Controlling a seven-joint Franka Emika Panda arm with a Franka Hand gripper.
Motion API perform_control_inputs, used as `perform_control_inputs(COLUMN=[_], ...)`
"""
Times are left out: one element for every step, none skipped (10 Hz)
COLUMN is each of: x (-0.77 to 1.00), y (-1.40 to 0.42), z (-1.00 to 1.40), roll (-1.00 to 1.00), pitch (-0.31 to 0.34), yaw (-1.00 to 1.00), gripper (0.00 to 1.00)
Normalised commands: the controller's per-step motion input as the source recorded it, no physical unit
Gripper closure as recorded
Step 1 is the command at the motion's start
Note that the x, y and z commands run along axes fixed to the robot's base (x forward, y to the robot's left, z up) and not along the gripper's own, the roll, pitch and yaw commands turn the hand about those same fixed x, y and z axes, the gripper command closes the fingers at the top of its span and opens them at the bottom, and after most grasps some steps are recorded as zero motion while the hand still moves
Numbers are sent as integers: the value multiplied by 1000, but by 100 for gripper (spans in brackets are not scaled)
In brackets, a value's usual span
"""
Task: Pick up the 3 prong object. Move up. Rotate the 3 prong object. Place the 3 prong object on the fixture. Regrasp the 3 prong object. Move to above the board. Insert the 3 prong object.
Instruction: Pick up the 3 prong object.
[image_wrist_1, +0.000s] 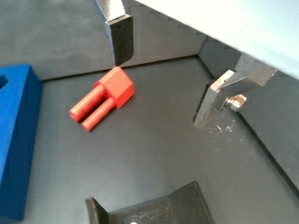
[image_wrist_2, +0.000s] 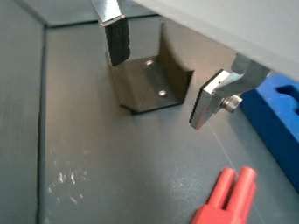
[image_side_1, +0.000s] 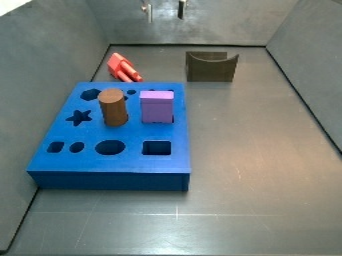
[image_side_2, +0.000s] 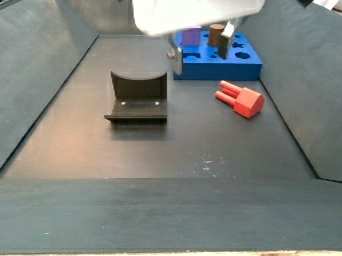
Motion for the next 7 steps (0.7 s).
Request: perform_control_inputs(x=[-640, -637, -549, -157, 0, -771, -177], y=[-394, -346, -200, -11, -40, -49, -51], z=[-837, -794, -834, -226, -40, -691, -286], roll=[261, 297, 261, 126, 19, 241, 54], pitch=[-21, -51, -41, 0, 0, 0, -7], yaw=[571, 597, 580, 340, 117, 303, 154], gripper=[0, 0, 0, 0, 0, 0, 0])
